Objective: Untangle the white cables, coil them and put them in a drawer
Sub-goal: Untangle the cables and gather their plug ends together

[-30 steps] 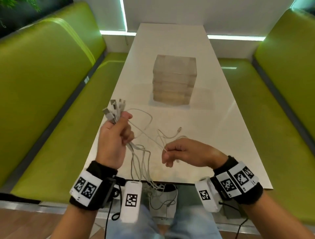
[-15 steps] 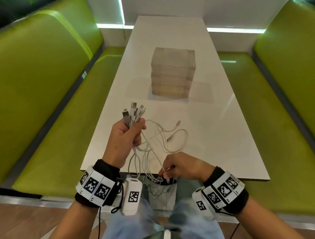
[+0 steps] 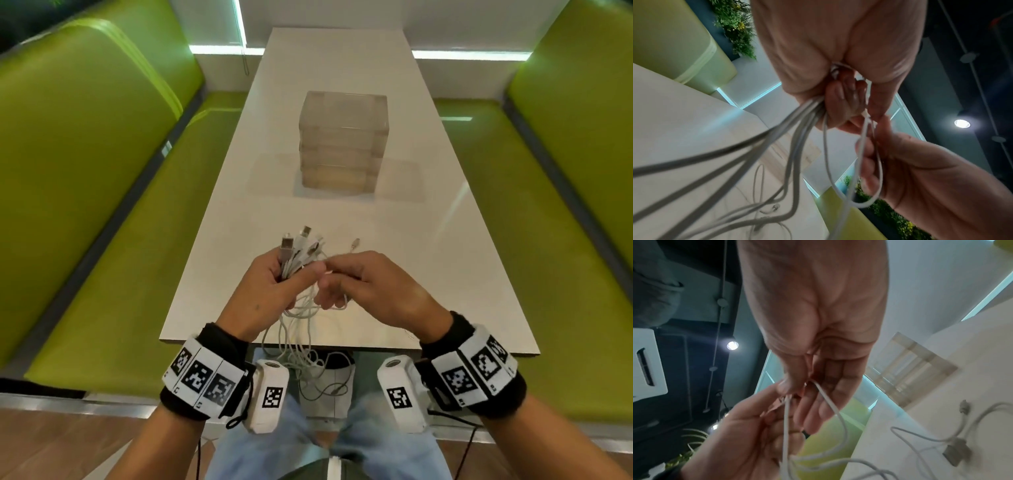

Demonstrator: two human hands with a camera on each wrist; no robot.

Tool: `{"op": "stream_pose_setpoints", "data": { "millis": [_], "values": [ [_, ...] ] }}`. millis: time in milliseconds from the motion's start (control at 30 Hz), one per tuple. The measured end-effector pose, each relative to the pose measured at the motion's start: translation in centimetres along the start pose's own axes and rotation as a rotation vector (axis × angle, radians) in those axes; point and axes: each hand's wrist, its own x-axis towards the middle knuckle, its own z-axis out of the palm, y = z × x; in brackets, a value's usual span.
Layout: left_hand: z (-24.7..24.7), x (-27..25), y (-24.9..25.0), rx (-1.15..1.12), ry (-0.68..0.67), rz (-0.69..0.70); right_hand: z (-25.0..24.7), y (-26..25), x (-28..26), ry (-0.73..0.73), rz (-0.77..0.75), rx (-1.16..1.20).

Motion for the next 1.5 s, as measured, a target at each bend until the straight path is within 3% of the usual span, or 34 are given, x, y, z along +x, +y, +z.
{"op": "stream_pose_setpoints", "data": {
  "millis": [67,200,267,433,567,667,867,1033,1200,1267,1333,1400,1500],
  "values": [
    [-0.7,0.1,-0.1,-0.101,0.066,-0.009,0.2,0.6,-0.2,-0.024,0.049,0.000],
    [-1.8,0.6,-0.3,-0.294,0.120,-0.009,0.6,2.1,-1.1,-0.472,0.103,-0.253],
    [-1.9,0.7,-0.3,-0.339,0.114,-0.006,0.7,2.7,-1.5,-0.574,0.129,-0.292],
    [-1.1,0.6,-0.1,-0.403,0.041,0.016,0.2,2.0,-1.4,-0.166,0.127,-0.082],
    [0.2,0.6,0.6,-0.518,-0.021,0.031,3.1,2.3,0.4,-0.227,-0.003,-0.125],
    [0.6,0.7,1.5,-0.553,-0.015,0.033,5.7,2.8,0.9,-0.169,-0.073,-0.063],
    [0.0,1.1,1.6,-0.515,0.002,0.046,7.7,4.0,0.2,-0.014,-0.048,0.180],
    [0.3,1.5,1.0,-0.486,-0.025,0.021,7.4,5.0,-0.3,-0.097,0.013,0.451],
    [0.5,1.6,0.4,-0.442,-0.040,-0.022,7.2,5.3,-0.3,-0.124,0.029,0.357],
    [0.3,1.7,0.3,-0.437,-0.024,-0.031,5.9,5.2,0.1,-0.169,0.039,0.203],
    [-0.2,1.8,0.2,-0.437,-0.001,-0.031,4.0,5.8,1.0,-0.073,0.083,-0.027],
    [-0.8,1.8,-0.1,-0.432,0.008,-0.032,2.1,6.8,2.0,0.125,0.089,-0.272],
    [-1.0,1.6,-0.6,-0.386,0.024,-0.053,0.7,8.6,3.1,0.163,0.180,-0.503]
  ]
}}
